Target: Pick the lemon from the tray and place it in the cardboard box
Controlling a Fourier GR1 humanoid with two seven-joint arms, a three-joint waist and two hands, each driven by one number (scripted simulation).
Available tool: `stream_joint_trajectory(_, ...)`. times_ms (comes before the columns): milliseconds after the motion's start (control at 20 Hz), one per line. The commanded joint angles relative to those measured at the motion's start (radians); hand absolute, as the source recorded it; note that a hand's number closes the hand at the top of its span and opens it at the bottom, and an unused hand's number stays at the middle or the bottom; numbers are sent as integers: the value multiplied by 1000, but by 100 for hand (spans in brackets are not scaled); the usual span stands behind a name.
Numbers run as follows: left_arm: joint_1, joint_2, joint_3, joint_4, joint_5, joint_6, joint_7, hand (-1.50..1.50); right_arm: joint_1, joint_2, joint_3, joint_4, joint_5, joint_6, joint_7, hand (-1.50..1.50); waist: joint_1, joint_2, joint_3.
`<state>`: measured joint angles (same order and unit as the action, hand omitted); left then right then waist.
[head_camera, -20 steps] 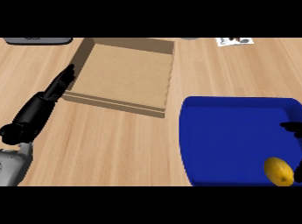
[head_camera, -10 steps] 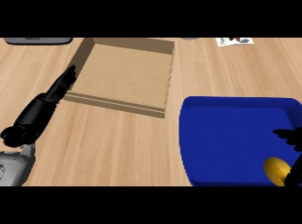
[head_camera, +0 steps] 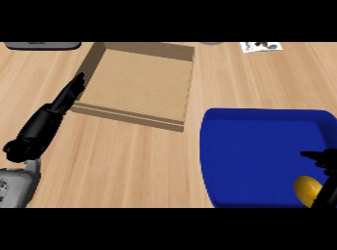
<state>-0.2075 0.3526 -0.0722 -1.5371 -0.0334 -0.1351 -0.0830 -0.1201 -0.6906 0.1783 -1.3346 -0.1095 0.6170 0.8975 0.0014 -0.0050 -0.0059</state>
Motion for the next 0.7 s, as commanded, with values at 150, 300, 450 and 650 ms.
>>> stream_joint_trajectory(150,-46,-60,11,28,-33,1,30,0,4,25,-31,64,96,63,-112,150,-2,6,6)
stream_joint_trajectory(300,-17,-56,14,64,-51,-9,-39,0,68,48,-8,-40,191,-22,-190,150,-8,5,6)
stream_joint_trajectory(450,-5,-18,52,5,-19,-49,-6,0,43,120,23,-29,274,-94,-187,150,-1,5,6)
stream_joint_trajectory(650,-11,-17,41,-19,-18,-58,23,0,-23,162,128,-160,355,-98,-233,150,22,0,6)
